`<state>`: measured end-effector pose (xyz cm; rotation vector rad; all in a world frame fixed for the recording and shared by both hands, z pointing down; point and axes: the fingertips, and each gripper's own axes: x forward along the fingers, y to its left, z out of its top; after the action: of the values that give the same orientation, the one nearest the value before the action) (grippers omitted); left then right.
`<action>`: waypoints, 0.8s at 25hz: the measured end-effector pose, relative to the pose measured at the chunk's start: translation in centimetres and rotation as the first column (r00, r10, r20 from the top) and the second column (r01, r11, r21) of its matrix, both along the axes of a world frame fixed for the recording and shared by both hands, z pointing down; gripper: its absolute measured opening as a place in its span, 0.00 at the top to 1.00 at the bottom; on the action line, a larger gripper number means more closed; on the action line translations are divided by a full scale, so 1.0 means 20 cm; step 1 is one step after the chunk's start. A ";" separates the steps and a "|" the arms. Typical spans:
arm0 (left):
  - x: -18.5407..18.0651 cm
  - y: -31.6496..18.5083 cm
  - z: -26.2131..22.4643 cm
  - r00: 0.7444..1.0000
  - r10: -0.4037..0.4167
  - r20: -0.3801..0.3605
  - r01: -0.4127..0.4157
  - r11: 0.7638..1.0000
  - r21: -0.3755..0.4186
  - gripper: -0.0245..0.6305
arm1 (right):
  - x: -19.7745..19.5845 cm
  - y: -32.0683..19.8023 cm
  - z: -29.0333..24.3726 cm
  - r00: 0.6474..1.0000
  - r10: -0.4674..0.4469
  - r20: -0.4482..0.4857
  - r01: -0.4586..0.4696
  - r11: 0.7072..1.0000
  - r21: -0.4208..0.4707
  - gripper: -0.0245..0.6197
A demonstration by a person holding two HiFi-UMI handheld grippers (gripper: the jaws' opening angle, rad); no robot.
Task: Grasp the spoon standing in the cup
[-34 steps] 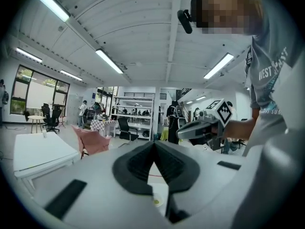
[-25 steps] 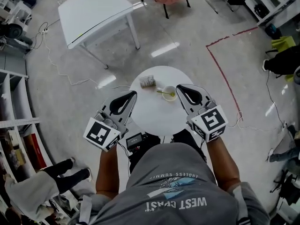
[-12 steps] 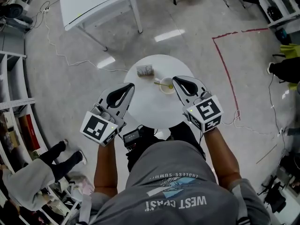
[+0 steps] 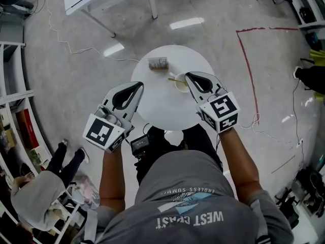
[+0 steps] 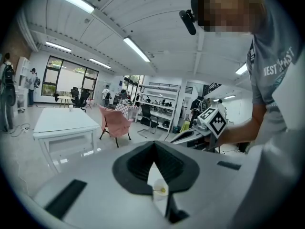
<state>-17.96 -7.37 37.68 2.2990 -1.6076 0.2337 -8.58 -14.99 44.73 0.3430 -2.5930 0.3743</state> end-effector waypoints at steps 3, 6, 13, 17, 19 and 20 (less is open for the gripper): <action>-0.02 0.00 0.04 1.000 -0.011 -0.002 0.011 1.000 -0.017 0.96 | -0.02 0.00 0.06 1.000 -0.015 -0.019 0.015 1.000 -0.013 0.96; -0.04 0.00 0.07 1.000 -0.022 -0.010 0.021 0.999 -0.033 0.96 | -0.04 0.00 0.14 0.999 -0.028 -0.041 0.027 0.999 -0.027 0.96; -0.05 -0.01 0.18 0.999 -0.040 -0.035 0.037 0.997 -0.070 0.96 | -0.07 0.00 0.35 0.994 -0.062 -0.091 0.056 0.996 -0.069 0.96; -0.07 0.00 0.24 0.999 -0.042 -0.033 0.039 0.996 -0.086 0.96 | -0.08 0.00 0.46 0.991 -0.075 -0.111 0.065 0.993 -0.098 0.95; -0.07 0.00 0.25 0.998 -0.043 -0.035 0.040 0.996 -0.078 0.96 | -0.08 0.01 0.52 0.989 -0.083 -0.125 0.070 0.992 -0.109 0.95; -0.07 0.01 0.26 0.998 -0.044 -0.037 0.041 0.996 -0.084 0.96 | -0.08 0.01 0.54 0.987 -0.087 -0.133 0.073 0.991 -0.113 0.95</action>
<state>-19.33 -7.16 42.96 2.1921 -1.5954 0.2392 -10.26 -14.70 55.62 0.2182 -2.4325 0.4438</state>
